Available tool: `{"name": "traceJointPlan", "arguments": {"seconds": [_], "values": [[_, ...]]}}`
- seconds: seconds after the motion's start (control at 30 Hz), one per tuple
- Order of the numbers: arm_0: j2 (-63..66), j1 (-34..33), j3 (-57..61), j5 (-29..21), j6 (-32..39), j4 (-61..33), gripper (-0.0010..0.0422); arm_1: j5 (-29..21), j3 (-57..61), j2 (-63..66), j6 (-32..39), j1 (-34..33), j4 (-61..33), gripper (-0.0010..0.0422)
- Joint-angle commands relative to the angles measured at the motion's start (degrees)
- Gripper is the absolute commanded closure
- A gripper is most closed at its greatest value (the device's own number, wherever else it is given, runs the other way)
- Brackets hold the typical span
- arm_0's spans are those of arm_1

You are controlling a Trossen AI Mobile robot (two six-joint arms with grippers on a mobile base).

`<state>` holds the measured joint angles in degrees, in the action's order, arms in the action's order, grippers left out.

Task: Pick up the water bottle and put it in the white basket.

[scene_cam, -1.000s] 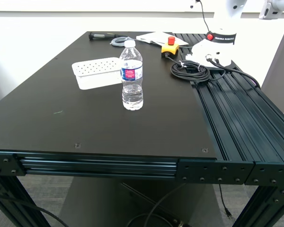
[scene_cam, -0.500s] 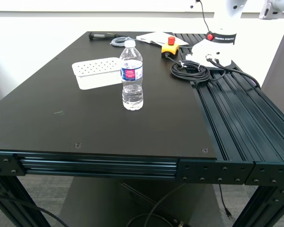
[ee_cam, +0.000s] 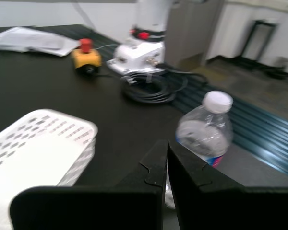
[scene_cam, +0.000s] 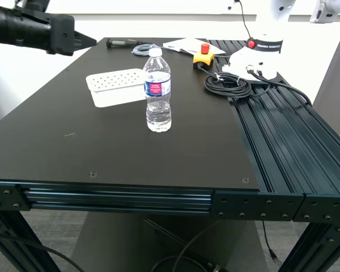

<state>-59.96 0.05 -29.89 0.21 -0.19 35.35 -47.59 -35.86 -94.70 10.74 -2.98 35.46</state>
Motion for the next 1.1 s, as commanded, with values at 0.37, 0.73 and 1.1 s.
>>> {"name": "traceJointPlan", "arguments": {"seconds": [0.37, 0.73, 1.1], "values": [[0.02, 0.0, -0.07, -0.07, 0.15, 0.15, 0.0412, -7.43, -16.48, -14.38, -0.26, -8.55, -0.09, 0.03], [0.02, 0.0, -0.07, -0.07, 0.15, 0.13, 0.0412, -9.31, -21.03, -19.39, 0.55, -12.28, -3.76, 0.025], [0.02, 0.0, -0.07, -0.07, 0.15, 0.13, 0.0412, -8.7, -20.39, -19.41, 6.69, -16.0, -10.64, 0.0303]]}}
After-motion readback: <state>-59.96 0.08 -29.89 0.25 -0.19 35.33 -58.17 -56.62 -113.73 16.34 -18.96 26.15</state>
